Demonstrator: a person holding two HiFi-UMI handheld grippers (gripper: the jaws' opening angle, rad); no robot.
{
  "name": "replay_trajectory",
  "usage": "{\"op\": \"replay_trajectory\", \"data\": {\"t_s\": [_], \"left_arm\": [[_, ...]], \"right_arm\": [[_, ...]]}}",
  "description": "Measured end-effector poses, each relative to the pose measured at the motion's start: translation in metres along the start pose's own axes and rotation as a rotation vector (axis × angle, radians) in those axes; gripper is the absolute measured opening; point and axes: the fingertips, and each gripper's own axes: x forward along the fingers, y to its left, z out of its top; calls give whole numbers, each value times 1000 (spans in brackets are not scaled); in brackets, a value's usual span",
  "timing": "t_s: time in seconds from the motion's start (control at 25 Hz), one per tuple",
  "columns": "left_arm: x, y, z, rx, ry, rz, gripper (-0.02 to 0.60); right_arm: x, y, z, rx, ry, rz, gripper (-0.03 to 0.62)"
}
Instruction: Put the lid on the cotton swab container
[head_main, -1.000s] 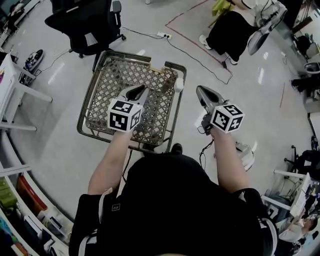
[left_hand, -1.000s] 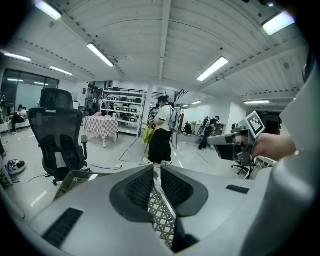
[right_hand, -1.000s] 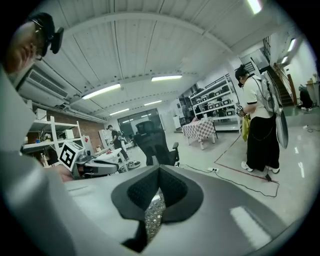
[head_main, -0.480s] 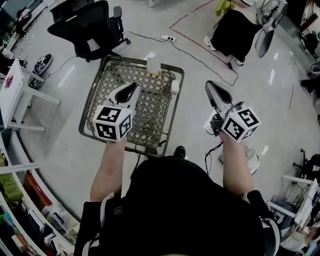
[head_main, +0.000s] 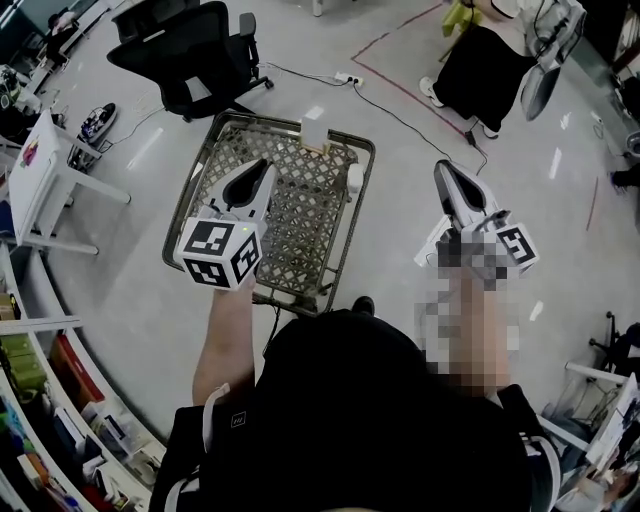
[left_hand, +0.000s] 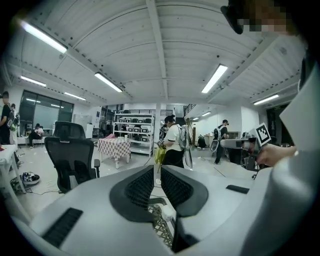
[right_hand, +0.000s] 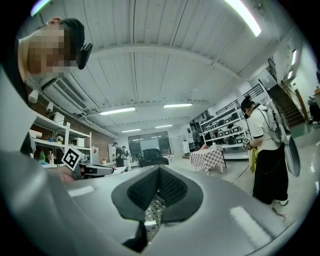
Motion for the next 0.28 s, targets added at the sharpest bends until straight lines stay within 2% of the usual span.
{"op": "replay_trajectory", "data": {"t_s": [0.28], "left_arm": [[3, 0, 16, 39, -42, 11, 48]], "right_arm": [[4, 5, 0, 37, -19, 31, 8]]}}
